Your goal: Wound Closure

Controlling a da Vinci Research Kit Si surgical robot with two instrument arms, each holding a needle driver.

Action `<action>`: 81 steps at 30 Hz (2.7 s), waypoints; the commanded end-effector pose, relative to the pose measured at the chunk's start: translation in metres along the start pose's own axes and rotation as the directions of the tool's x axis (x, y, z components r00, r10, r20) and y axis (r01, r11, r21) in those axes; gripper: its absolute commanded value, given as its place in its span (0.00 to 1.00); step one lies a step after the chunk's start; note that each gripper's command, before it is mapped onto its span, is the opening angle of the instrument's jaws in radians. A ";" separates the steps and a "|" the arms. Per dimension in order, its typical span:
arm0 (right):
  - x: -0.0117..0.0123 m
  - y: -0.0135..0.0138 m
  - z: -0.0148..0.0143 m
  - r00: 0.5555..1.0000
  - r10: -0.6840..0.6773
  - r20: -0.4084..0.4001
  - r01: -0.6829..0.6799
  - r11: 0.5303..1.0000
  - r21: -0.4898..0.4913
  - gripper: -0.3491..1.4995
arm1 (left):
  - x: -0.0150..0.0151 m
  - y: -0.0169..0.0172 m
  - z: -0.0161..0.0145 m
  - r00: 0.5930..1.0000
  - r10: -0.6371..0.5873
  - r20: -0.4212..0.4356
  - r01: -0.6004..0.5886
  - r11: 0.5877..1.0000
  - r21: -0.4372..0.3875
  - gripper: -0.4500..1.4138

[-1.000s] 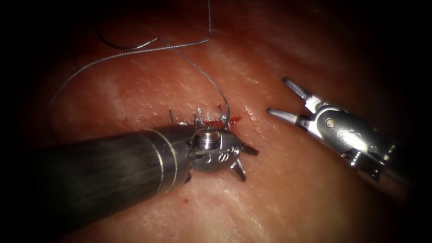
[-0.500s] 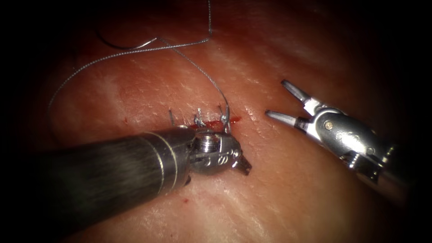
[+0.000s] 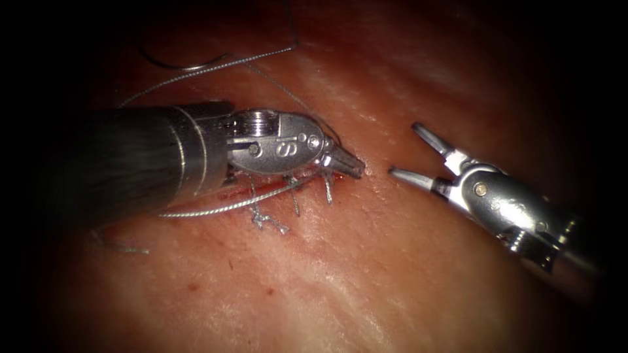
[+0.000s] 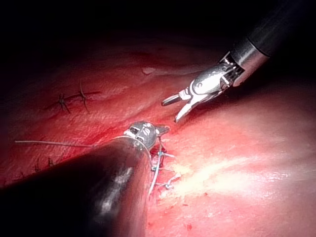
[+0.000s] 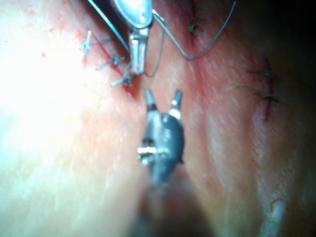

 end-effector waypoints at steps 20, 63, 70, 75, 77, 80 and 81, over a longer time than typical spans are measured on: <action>-0.0004 -0.0039 0.0057 0.927 0.374 0.017 -0.374 0.926 0.047 0.56 | -0.0035 -0.0031 0.0006 0.995 -0.042 -0.094 0.045 0.999 0.022 0.00; 0.0002 -0.0031 0.0139 0.882 0.471 0.005 -0.471 0.881 0.030 0.59 | -0.0006 -0.0024 0.0015 0.989 -0.059 -0.139 0.063 0.998 0.027 0.00; -0.0002 -0.0034 0.0141 0.884 0.468 0.003 -0.468 0.883 0.030 0.45 | -0.0005 -0.0024 0.0016 0.989 -0.060 -0.138 0.064 0.998 0.028 0.00; 0.0000 -0.0030 0.0140 0.879 0.476 -0.013 -0.476 0.879 0.031 0.00 | -0.0005 -0.0024 0.0016 0.989 -0.060 -0.138 0.064 0.998 0.028 0.00; 0.0003 -0.0028 0.0140 0.889 0.457 -0.014 -0.457 0.889 0.031 0.00 | -0.0005 -0.0024 0.0016 0.988 -0.059 -0.140 0.063 0.998 0.026 0.00; 0.0005 -0.0027 0.0139 0.896 0.443 -0.014 -0.443 0.896 0.034 0.00 | -0.0005 -0.0023 0.0016 0.988 -0.058 -0.140 0.063 0.998 0.026 0.00; 0.0005 -0.0027 0.0139 0.899 0.438 -0.014 -0.438 0.899 0.033 0.00 | -0.0006 -0.0022 0.0016 0.988 -0.058 -0.140 0.062 0.998 0.026 0.00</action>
